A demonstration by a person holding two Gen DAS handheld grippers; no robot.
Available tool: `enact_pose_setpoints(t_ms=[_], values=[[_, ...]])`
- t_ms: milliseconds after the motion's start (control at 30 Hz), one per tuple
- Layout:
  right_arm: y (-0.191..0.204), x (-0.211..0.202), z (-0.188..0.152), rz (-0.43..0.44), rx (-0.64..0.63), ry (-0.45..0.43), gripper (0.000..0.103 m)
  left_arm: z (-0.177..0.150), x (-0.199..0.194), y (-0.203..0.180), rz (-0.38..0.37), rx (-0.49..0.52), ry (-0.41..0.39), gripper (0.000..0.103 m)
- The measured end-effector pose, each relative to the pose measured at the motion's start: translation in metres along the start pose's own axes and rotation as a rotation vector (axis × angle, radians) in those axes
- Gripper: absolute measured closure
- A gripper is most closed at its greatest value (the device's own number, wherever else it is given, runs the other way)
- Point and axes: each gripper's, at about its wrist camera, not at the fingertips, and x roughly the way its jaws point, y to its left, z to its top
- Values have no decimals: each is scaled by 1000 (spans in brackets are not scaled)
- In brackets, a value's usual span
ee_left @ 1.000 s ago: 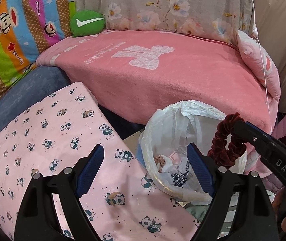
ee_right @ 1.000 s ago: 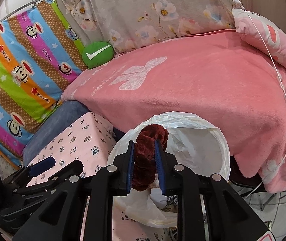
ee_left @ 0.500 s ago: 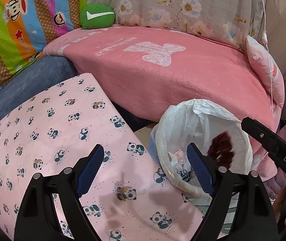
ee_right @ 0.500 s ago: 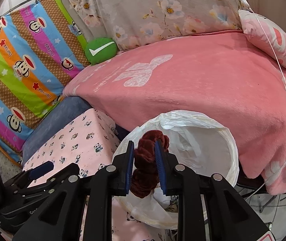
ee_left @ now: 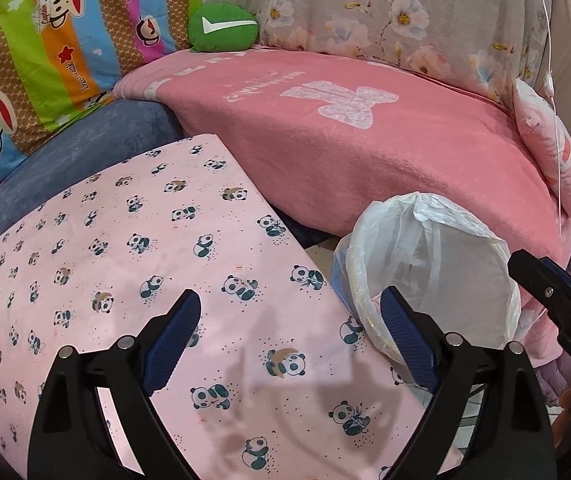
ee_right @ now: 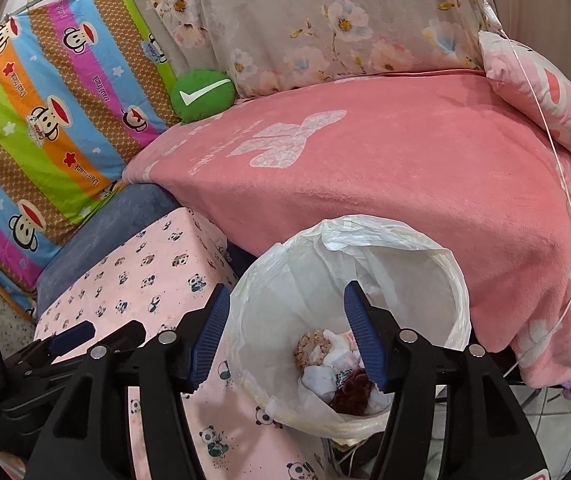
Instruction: Collect trash
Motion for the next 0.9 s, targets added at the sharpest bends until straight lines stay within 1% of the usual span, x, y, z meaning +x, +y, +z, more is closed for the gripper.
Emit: enact_pose_setpoints(t_ms=[133,200,267,400,467,533,600,700,867,900], values=[[0,-7,-8,-11,-12,18,34,-5,-5,4,18,-3,-2,13],[0,-9,-11,-13,-19,27,33,-7,-8,6,25,-12,-1,11],[1,-13,-15,-33,-37,30,33,-10,-11,8,32,-21,-4,10],[9,-23,-28,-73,-67,18,26,-17,-18,7,57,0,-10,9],[10,-28,-35,-89,-76,17,25,-21,-20,6,69,8,-14,9],[11,-31,-39,-107,-79,14,22,-24,-22,6,66,7,-10,9],[11,-36,-44,-120,-77,13,22,-26,-23,6,62,3,-8,9],[7,-35,-46,-116,-81,17,18,-30,-25,5,60,3,-1,9],[4,-41,-51,-133,-114,44,15,-36,-26,2,59,1,11,9],[3,-42,-52,-134,-114,45,10,-37,-25,2,58,3,14,9]])
